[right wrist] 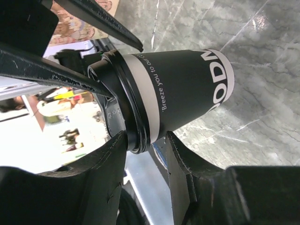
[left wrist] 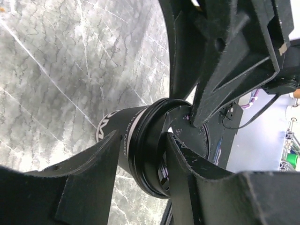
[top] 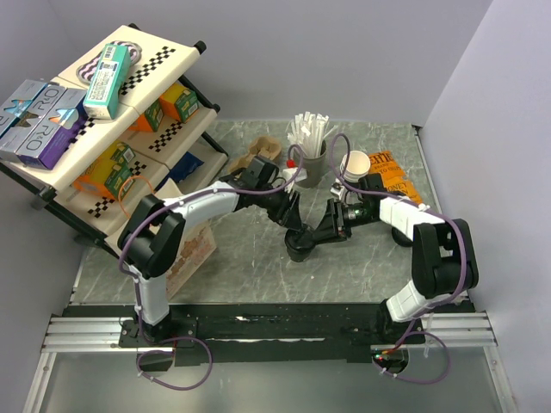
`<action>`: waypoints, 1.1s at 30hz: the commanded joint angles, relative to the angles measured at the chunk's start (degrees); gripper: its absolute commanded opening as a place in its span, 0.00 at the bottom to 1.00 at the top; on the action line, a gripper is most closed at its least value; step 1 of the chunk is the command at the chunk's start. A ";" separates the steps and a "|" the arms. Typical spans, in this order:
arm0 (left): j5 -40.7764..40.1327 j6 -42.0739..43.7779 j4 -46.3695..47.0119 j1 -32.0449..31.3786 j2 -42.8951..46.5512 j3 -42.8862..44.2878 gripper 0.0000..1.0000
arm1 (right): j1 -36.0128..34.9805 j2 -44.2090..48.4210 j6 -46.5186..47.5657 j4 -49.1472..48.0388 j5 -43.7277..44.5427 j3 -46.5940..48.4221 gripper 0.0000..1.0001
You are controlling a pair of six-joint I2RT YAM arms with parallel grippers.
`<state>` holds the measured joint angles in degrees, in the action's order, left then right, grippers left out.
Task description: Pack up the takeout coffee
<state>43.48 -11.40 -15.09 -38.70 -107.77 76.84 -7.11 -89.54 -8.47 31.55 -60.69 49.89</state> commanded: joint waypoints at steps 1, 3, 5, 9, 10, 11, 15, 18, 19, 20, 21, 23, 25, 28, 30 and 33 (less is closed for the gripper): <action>-4.28 0.41 -1.61 -0.59 -1.92 0.07 0.48 | 0.96 -3.45 0.91 -2.37 4.88 0.30 0.44; -4.46 0.33 -1.69 -0.59 -2.36 0.07 0.48 | 0.96 -4.06 1.17 -2.28 4.61 0.65 0.44; -4.46 0.24 -1.35 -0.59 -2.54 -0.46 0.48 | 0.96 -4.51 1.35 -1.85 4.79 1.00 0.44; -3.15 1.46 1.19 -0.33 -1.84 -3.87 0.47 | 0.70 -4.16 2.93 -1.67 7.32 0.30 0.43; -1.49 1.47 3.12 -0.15 -1.40 -5.28 0.47 | 0.52 -3.89 3.02 -1.84 8.03 0.04 0.43; -0.95 1.29 6.36 0.02 -1.05 -6.51 0.47 | 0.61 -3.89 2.93 -2.19 8.74 -0.14 0.43; 3.27 0.07 13.41 1.08 -0.61 -10.21 0.48 | 0.70 -3.71 3.98 -2.11 10.50 0.38 0.43; 7.83 -2.47 19.55 1.34 0.79 -10.92 0.50 | 0.70 -3.80 4.69 -2.11 9.28 0.56 0.43; 9.15 -3.45 20.88 1.43 1.24 -10.75 0.52 | 0.61 -3.63 4.86 -2.19 8.66 0.65 0.43; 10.99 -4.33 21.76 1.43 1.76 -10.40 0.54 | 0.61 -3.37 5.04 -2.37 7.44 0.74 0.43; 11.79 -5.90 22.90 1.52 2.64 -9.52 0.55 | 0.61 -2.75 4.95 -2.63 7.08 0.82 0.43; 12.85 -7.32 23.61 1.61 3.52 -8.64 0.63 | 0.70 -2.31 4.69 -3.25 5.76 1.00 0.45; 13.73 -9.43 24.32 1.78 4.75 -7.93 0.68 | 0.61 -1.70 4.43 -3.60 4.79 1.35 0.46; 13.38 -10.84 24.15 1.78 6.69 -8.02 0.88 | 0.61 -1.08 4.34 -3.60 4.17 2.05 0.57; 12.77 -9.97 23.10 1.78 8.27 -8.46 0.99 | 0.61 -0.55 4.86 -3.25 3.82 2.58 0.61; 10.31 -6.37 18.88 1.78 10.46 -9.68 0.99 | 0.61 0.50 5.30 -2.99 2.95 2.67 0.70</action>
<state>54.11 -20.47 5.45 -36.97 -102.24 67.59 -6.59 -91.81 -5.80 30.41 -61.08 50.68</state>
